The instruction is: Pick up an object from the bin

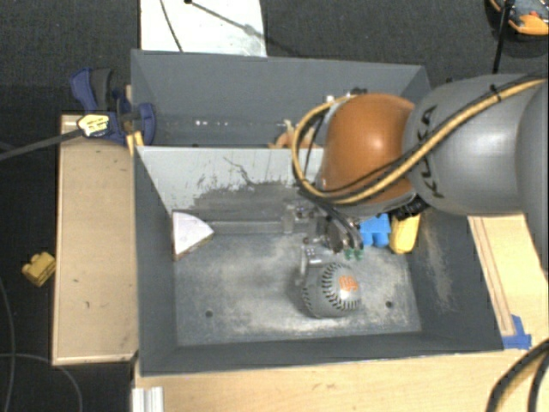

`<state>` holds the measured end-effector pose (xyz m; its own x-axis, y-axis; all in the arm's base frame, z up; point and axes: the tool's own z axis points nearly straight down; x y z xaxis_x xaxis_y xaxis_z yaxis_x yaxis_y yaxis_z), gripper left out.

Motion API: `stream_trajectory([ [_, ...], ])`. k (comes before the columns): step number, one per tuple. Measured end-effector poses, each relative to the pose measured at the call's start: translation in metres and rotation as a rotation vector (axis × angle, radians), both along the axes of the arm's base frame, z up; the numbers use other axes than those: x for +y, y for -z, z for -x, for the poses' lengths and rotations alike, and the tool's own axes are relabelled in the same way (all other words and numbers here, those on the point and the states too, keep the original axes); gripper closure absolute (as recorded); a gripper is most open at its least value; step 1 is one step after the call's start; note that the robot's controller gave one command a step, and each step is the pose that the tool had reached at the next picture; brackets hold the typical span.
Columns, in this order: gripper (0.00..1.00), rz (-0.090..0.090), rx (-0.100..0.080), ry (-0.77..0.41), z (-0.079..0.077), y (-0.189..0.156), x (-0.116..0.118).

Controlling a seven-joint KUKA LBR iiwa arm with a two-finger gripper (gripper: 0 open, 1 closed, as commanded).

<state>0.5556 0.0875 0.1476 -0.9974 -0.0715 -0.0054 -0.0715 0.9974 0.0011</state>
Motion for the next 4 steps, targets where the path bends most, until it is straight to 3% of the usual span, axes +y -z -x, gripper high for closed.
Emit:
stream_trajectory([
  [1,0.0,0.003,0.006,-0.052,0.018,0.019,-0.038],
  [2,0.0,-0.002,0.002,-0.023,0.01,0.042,-0.036],
  [4,0.0,0.001,0.005,-0.161,0.021,0.073,-0.078],
])
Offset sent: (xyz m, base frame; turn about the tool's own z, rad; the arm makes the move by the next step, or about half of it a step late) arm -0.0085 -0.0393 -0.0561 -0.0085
